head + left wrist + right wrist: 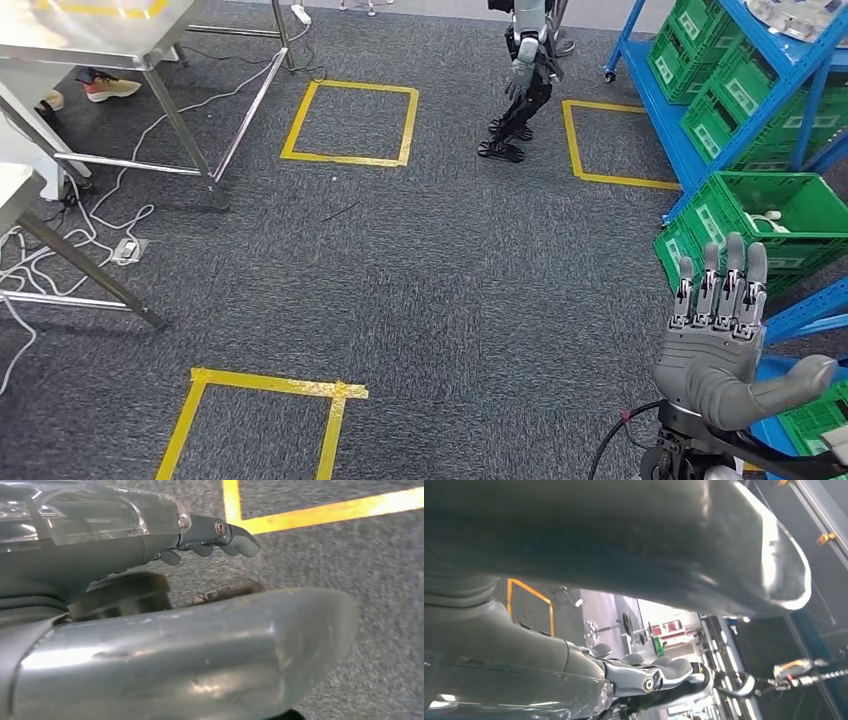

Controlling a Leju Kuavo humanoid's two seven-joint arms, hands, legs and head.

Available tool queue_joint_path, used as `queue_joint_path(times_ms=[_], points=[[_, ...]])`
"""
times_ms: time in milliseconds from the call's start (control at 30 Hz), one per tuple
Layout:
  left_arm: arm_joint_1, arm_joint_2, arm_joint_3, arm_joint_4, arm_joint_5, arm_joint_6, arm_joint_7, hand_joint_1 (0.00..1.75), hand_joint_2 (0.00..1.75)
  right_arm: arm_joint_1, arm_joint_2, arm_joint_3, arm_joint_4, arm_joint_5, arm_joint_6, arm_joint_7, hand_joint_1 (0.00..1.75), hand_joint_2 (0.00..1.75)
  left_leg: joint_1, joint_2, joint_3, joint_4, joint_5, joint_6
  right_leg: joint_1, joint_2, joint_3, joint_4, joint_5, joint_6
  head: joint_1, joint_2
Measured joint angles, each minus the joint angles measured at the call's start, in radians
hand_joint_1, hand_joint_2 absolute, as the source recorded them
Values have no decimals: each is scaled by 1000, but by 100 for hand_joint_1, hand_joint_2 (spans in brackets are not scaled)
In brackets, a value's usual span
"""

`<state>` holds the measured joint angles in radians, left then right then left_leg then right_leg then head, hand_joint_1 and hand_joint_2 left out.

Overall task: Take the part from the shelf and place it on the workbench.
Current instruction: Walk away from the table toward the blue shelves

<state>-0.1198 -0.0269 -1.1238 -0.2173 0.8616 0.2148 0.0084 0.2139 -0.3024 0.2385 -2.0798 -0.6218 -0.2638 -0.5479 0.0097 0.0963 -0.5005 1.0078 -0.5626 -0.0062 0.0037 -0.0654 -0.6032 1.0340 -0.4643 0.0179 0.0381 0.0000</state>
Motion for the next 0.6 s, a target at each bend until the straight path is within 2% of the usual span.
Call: queue_joint_path(times_ms=[33,100,133,167,233,267,300,333,367,400,433,467,500,533,600], points=[[-1,-3,0,0,-3,1,1,0,0,5,-1,-3,0,-2,6,-2,0,0,-2,7,3,-2,-3,-5,5,-8,7,-15,-4,-7,-1,0],[-2,-9,0,0,-9,3,7,0,0,20,-3,-12,-1,-6,21,-7,0,0,-2,14,11,-7,-8,-14,6,6,9,-23,-6,-20,-1,0],[-3,-12,0,0,-12,4,9,0,0,27,-4,-17,-2,-6,29,-10,0,0,0,-9,13,-4,-15,-19,5,14,13,-29,-5,-26,-2,0],[-4,-14,0,0,-15,5,11,0,0,30,-4,-22,-3,-6,38,-12,0,0,2,-42,6,17,-31,-21,2,23,18,-35,-3,-32,-3,0],[-4,-16,0,0,-21,5,13,0,0,32,-3,-29,-6,-5,52,-14,0,0,4,-105,-48,124,-84,-23,-1,43,24,-40,-3,-42,-11,0],[-3,-15,0,0,-23,5,13,0,0,32,-2,-33,-6,-5,57,-13,0,0,4,-111,-90,196,-111,-22,0,56,24,-40,-5,-45,-15,0],[-2,-14,0,0,-25,5,13,0,0,33,-1,-36,-5,-5,59,-12,0,0,4,-108,-128,252,-124,-23,1,70,26,-40,-6,-47,-19,0],[-1,-13,0,0,-27,5,12,0,0,35,-1,-39,-5,-5,61,-11,0,0,4,-105,-152,278,-116,-23,1,85,28,-39,-9,-48,-22,0],[-1,-13,-1,0,-28,5,12,0,0,35,-1,-42,-5,-5,63,-9,0,0,5,-104,-159,266,-87,-22,1,101,32,-38,-11,-47,-25,0],[0,-12,-1,1,-30,5,11,0,0,35,0,-44,-5,-5,64,-8,0,0,6,-112,-147,218,-41,-21,-1,117,36,-36,-15,-45,-28,0],[0,-12,-1,1,-32,5,10,0,0,35,0,-45,-5,-5,64,-6,0,0,9,-140,-126,154,5,-19,-3,131,40,-33,-20,-41,-33,0],[0,-12,-1,1,-33,5,8,0,0,34,1,-47,-6,-5,65,-3,0,0,12,-172,-104,92,37,-18,-3,145,41,-28,-26,-37,-37,0],[0,-11,-1,1,-34,4,7,0,0,33,2,-48,-6,-5,65,-1,0,0,15,-199,-87,50,53,-16,-6,159,40,-24,-30,-31,-40,0],[0,-10,-1,1,-35,4,6,0,0,33,2,-49,-7,-4,65,0,0,0,15,-216,-79,31,54,-14,-9,173,36,-22,-31,-24,-42,0],[0,-9,-2,1,-35,4,6,0,0,33,3,-50,-8,-4,66,2,0,0,12,-192,-71,22,49,-7,-15,204,30,-23,-30,-10,-41,0]])
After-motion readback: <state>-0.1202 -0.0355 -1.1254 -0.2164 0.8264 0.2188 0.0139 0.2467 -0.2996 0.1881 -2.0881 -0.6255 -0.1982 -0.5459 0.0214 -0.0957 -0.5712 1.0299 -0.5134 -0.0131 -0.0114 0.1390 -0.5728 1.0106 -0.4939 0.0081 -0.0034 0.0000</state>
